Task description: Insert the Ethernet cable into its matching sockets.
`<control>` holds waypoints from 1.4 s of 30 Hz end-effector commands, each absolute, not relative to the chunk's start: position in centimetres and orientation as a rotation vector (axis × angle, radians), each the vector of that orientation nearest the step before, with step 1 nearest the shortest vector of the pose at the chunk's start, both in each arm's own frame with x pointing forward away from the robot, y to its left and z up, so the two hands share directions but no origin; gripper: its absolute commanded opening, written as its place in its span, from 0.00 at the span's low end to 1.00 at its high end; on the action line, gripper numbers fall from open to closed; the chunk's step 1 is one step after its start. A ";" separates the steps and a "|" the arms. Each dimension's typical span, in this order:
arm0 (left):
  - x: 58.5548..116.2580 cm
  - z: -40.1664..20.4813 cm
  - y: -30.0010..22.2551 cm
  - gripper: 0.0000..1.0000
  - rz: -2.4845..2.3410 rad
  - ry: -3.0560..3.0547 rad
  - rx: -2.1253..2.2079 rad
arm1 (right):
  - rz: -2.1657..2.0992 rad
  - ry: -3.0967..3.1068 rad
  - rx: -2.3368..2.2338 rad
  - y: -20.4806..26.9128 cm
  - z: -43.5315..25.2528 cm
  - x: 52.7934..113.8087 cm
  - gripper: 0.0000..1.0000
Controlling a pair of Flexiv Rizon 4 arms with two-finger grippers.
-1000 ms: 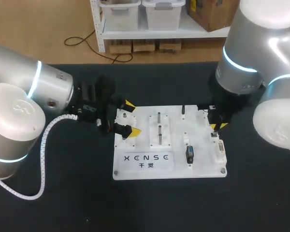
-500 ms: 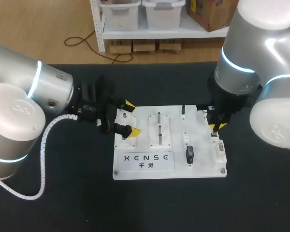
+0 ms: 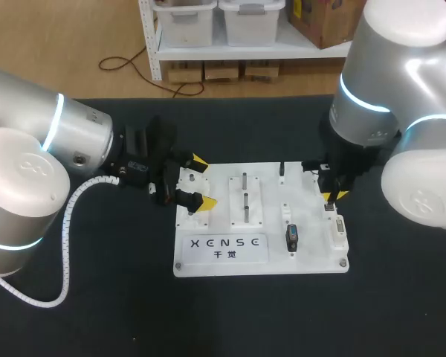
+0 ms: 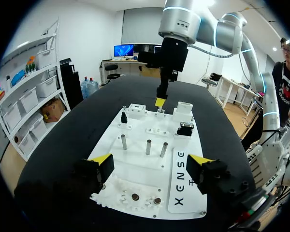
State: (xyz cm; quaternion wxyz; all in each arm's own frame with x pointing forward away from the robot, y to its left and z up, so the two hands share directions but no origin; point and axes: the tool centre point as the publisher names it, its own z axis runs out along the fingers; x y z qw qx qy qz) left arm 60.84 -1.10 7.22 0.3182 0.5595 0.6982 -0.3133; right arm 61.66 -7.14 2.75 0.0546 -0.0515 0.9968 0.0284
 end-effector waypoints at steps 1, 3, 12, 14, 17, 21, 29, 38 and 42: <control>60.8 7.2 -1.1 1.00 -0.822 1.837 1.471 | 0.090 3.034 -0.161 -6.9 2.5 61.8 0.00; 60.8 7.2 -1.1 1.00 -0.822 1.837 1.471 | 0.093 3.036 -0.163 -6.8 2.4 61.8 0.00; 60.8 7.2 -1.1 1.00 -0.822 1.837 1.471 | 0.093 3.041 -0.181 -6.6 1.9 62.0 0.00; 60.8 7.2 -1.1 1.00 -0.822 1.837 1.471 | 0.090 3.042 -0.188 -6.6 1.7 62.0 0.00; 60.8 7.2 -1.1 1.00 -0.822 1.837 1.471 | 0.084 3.046 -0.196 -6.7 1.4 62.0 0.00; 60.8 7.2 -1.1 1.00 -0.822 1.837 1.471 | 0.079 3.055 -0.205 -6.7 0.9 61.9 0.00; 60.8 7.2 -1.1 1.00 -0.822 1.837 1.471 | 0.067 3.071 -0.217 -6.6 0.4 61.5 0.00; 60.8 7.2 -1.1 1.00 -0.822 1.837 1.471 | 0.058 3.076 -0.208 -6.6 0.3 61.3 0.00; 60.8 7.2 -1.1 1.00 -0.822 1.837 1.471 | 0.073 3.052 -0.210 -6.7 0.8 61.5 0.28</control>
